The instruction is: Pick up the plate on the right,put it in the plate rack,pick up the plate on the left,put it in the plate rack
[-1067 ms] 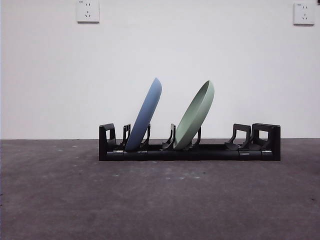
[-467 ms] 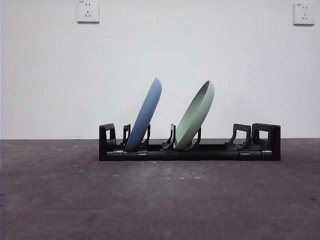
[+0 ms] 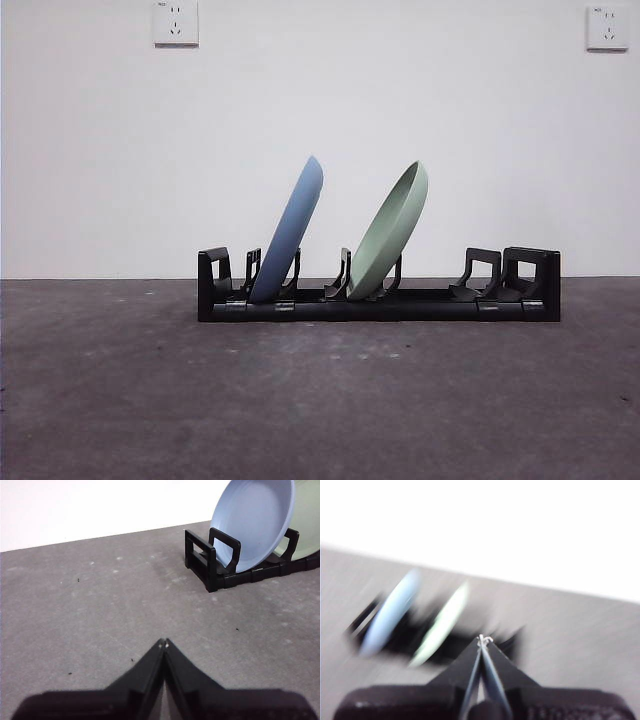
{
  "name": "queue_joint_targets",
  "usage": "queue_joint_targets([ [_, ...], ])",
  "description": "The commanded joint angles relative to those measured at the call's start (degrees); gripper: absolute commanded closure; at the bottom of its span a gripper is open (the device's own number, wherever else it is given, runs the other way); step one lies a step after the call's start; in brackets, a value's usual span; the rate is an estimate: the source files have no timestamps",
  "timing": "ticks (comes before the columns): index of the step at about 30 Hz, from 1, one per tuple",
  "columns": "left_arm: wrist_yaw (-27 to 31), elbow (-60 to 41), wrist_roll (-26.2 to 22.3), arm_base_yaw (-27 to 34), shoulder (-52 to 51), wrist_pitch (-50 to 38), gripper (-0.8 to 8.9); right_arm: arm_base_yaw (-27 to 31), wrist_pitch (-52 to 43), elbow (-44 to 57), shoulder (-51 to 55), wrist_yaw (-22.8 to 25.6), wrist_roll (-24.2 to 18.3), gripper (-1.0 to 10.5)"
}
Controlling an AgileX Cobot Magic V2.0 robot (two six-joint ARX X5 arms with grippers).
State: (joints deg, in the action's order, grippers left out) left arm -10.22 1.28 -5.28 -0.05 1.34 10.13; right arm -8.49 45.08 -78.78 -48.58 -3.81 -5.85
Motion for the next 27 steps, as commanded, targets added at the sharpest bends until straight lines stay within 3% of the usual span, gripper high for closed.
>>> queue_joint_targets([
  [1,-0.3,-0.6,0.5,0.2,-0.1,-0.7,8.17,5.7,-3.5,4.6,6.0,0.3,-0.4,9.4],
  [5,-0.3,-0.6,0.5,0.2,0.0,-0.7,8.17,10.8,-12.6,16.6,16.5,1.3,-0.4,9.4],
  [14,-0.3,-0.6,0.5,0.2,0.0,-0.7,8.17,11.5,-28.4,45.8,33.4,1.6,2.8,9.4],
  [20,-0.3,-0.6,0.5,0.2,0.0,-0.7,8.17,11.5,-31.9,61.4,41.5,1.9,3.1,9.4],
  [27,-0.3,-0.6,0.5,0.2,0.0,-0.7,8.17,11.5,-31.8,72.7,47.7,1.9,4.9,9.4],
])
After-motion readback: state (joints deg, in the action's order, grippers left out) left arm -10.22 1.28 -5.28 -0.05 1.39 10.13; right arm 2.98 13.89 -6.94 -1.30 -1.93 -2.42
